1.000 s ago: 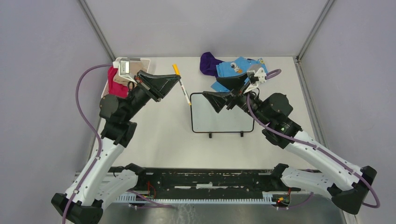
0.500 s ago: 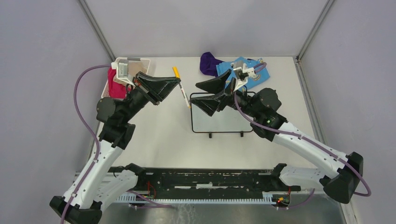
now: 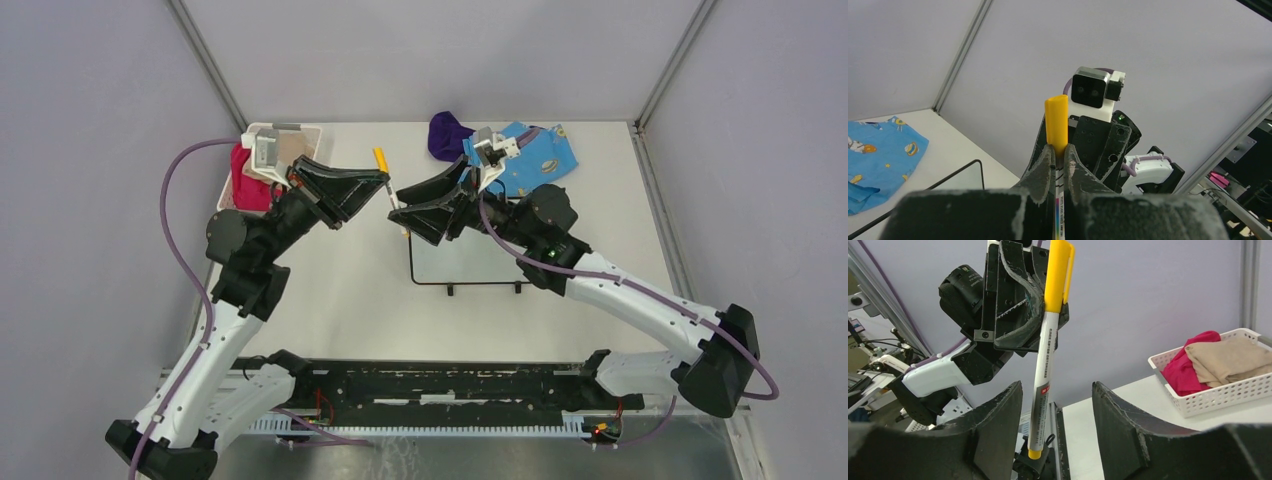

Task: Write a sentence on the whiteboard
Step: Open the whiteboard marker at the center of the board.

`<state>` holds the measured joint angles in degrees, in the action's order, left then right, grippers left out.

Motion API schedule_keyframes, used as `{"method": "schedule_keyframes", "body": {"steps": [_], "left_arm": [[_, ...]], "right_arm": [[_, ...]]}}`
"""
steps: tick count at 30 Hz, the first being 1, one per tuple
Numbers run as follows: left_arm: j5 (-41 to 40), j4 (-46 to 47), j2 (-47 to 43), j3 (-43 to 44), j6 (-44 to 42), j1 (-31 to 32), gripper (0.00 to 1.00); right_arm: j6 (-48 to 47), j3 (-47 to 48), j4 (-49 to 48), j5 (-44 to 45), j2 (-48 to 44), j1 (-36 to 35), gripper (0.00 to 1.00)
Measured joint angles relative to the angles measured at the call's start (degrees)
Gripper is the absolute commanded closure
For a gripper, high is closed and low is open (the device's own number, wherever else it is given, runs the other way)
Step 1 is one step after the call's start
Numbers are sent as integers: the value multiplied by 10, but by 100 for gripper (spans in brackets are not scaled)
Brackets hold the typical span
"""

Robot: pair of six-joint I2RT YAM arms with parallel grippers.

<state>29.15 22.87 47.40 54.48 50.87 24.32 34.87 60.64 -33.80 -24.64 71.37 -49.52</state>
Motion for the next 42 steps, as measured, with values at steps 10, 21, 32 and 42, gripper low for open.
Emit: {"method": "schedule_keyframes", "body": {"steps": [10,21,32,42], "left_arm": [[15,0,-4,0,-1,3,97],[37,-5,-10,4,-23,5,21],[93,-5,2,30,-30,12,8],[131,-6,24,33,-30,28,14]], "right_arm": [[24,12,-7,-11,17,-7,68],[-4,12,17,-23,9,-10,100],[-90,-5,90,-30,-49,-10,100],[-123,-30,123,-38,-57,-10,100]]}}
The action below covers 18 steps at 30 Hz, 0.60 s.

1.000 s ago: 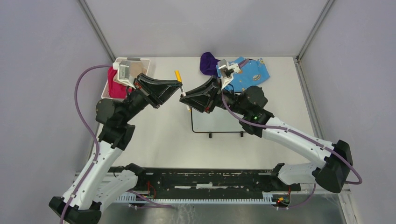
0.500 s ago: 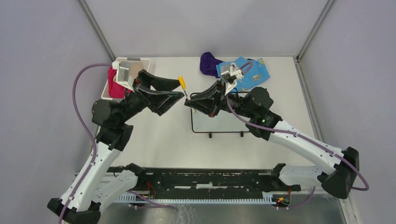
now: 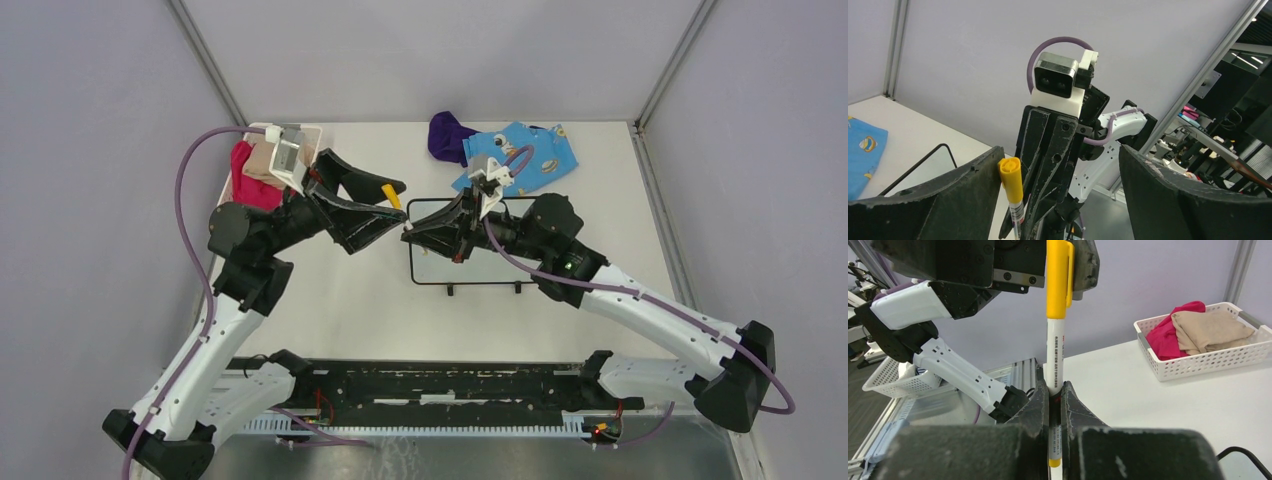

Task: Write a sentence on the whiteboard
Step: Open the whiteboard marker at the center of the board.

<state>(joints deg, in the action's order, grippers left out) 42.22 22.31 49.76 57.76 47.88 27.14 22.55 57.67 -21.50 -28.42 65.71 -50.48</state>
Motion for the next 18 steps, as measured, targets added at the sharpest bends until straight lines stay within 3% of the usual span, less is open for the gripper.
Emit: {"method": "schedule_keyframes", "body": {"steps": [10,18], "left_arm": [[2,-10,-2,0,-7,3,39],[4,-17,0,-1,-11,2,53]], "right_arm": [[-15,-9,2,-3,-9,-2,100],[-23,-11,3,-10,-13,-2,100]]}}
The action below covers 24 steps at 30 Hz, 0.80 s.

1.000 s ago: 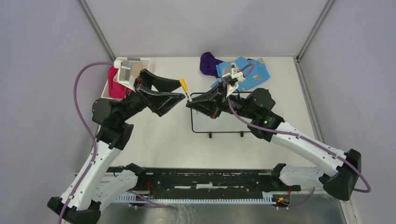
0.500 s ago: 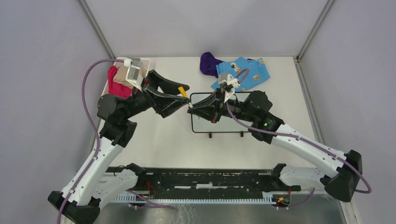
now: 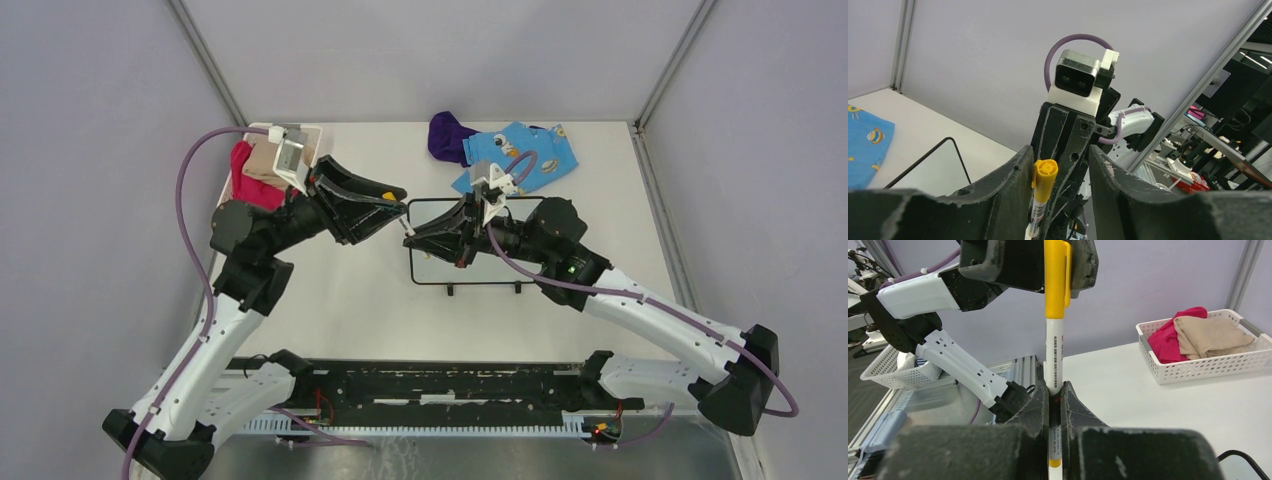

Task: Write a sentence on the whiteboard
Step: Open the whiteboard marker at the center of the board.

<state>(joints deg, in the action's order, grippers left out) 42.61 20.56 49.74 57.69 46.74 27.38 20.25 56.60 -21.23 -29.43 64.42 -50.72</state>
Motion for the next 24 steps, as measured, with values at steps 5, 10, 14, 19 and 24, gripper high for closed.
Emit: {"method": "schedule_keyframes", "body": {"steps": [5,10,14,19,24], "left_arm": [[-5,-24,-2,0,-20,0,56],[-5,-52,-6,0,-38,0,61],[-5,-65,-6,-3,-47,0,63],[-7,-83,-7,-8,-56,0,74],[-18,-86,-8,-9,-70,0,92]], "right_arm": [[-2,-3,6,0,-5,-2,100],[-2,-3,8,2,-5,-1,100],[0,-6,7,4,-5,-1,100],[4,-13,4,4,-5,-1,100],[9,-16,-1,10,-6,-1,100]]}}
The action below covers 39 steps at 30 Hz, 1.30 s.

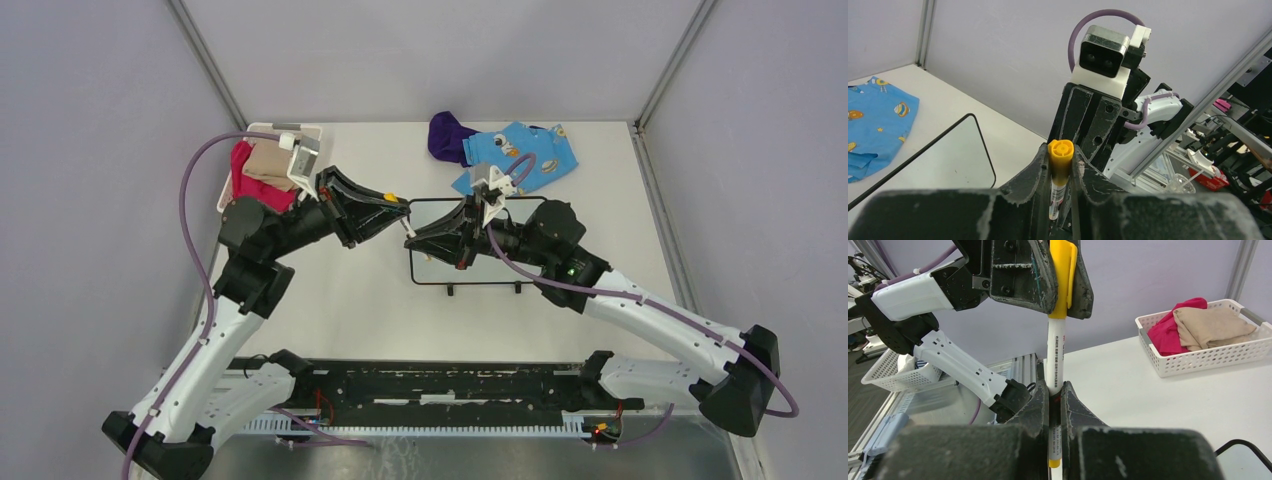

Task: Write a sentence on the whiteboard
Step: Open the whiteboard marker at the center of the board.

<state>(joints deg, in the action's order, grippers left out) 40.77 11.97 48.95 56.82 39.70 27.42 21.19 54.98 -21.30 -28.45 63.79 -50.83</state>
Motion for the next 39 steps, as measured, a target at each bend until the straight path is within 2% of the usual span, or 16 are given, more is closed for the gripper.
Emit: {"method": "schedule_keyframes", "body": {"steps": [3,5,6,8,10,13,21,35,37,39], "left_arm": [[-2,-3,0,0,-2,1,98],[-2,-4,0,0,-2,1,98],[-2,-4,0,0,-2,1,98],[-3,-5,-2,0,-2,1,98],[-4,-6,-3,0,-2,1,98],[-5,-8,-5,0,-2,1,98],[-3,-7,-12,-3,-1,1,98],[-2,-7,-20,-10,-1,1,98],[-2,-7,-20,-10,-1,1,98],[-2,-7,-20,-10,-1,1,98]], "right_arm": [[2,-4,-5,0,0,0,100],[4,-5,-7,0,0,0,100],[5,-5,-7,0,0,0,95],[6,-5,-9,0,0,0,70],[10,-6,-11,-2,-1,0,50],[16,-14,-19,1,-9,0,41],[49,-19,-71,6,-9,3,39],[138,-7,-158,-2,57,3,45],[148,-7,-169,-3,61,3,49],[154,-7,-177,-5,63,3,62]]}}
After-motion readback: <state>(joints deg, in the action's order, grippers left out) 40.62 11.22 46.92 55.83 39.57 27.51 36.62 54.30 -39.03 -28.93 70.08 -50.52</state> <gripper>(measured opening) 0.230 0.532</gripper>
